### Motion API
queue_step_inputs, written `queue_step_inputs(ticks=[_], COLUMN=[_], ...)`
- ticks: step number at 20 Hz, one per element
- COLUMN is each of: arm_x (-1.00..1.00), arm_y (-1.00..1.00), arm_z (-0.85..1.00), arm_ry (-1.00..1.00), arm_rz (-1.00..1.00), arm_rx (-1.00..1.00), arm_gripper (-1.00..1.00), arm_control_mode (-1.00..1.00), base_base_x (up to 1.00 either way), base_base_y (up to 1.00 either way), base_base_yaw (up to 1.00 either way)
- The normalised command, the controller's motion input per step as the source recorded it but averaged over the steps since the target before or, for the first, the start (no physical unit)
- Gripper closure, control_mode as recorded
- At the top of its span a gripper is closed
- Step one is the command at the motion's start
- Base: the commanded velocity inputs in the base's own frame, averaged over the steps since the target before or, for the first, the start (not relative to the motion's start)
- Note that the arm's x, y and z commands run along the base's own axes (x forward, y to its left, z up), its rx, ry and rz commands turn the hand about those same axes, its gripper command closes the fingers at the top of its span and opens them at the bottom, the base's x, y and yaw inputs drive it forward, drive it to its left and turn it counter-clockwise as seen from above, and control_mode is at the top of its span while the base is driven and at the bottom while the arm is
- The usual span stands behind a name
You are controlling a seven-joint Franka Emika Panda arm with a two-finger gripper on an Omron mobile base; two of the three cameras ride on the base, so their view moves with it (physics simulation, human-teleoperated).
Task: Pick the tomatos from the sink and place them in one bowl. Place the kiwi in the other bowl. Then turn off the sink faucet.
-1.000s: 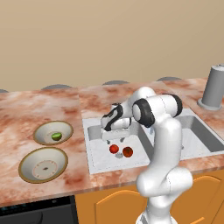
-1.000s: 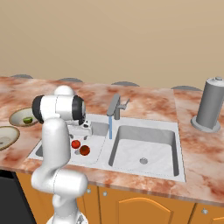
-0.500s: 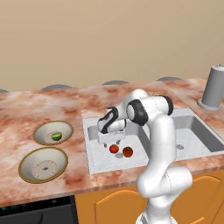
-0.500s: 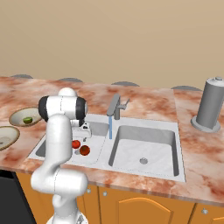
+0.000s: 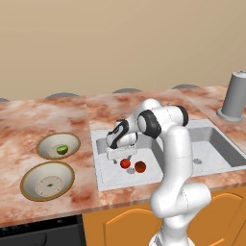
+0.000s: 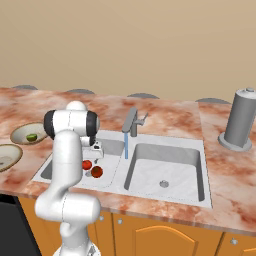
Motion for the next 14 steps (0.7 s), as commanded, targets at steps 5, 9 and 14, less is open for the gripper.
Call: queue_step_inputs(ticks=[5, 9, 14], arm_x=[-0.08, -0.17, -0.29], arm_y=[0.0, 0.0, -0.02], arm_z=[-0.15, -0.13, -0.05], arm_ry=[0.0, 0.0, 0.0], arm_rz=[0.0, 0.0, 0.0], arm_rx=[0.0, 0.0, 0.0], arm_gripper=[-1.0, -1.0, -1.0], arm_control_mode=[-1.0, -1.0, -1.0], base_base_x=[0.0, 0.0, 0.0], base_base_y=[0.0, 0.0, 0.0], base_base_yaw=[0.0, 0.0, 0.0])
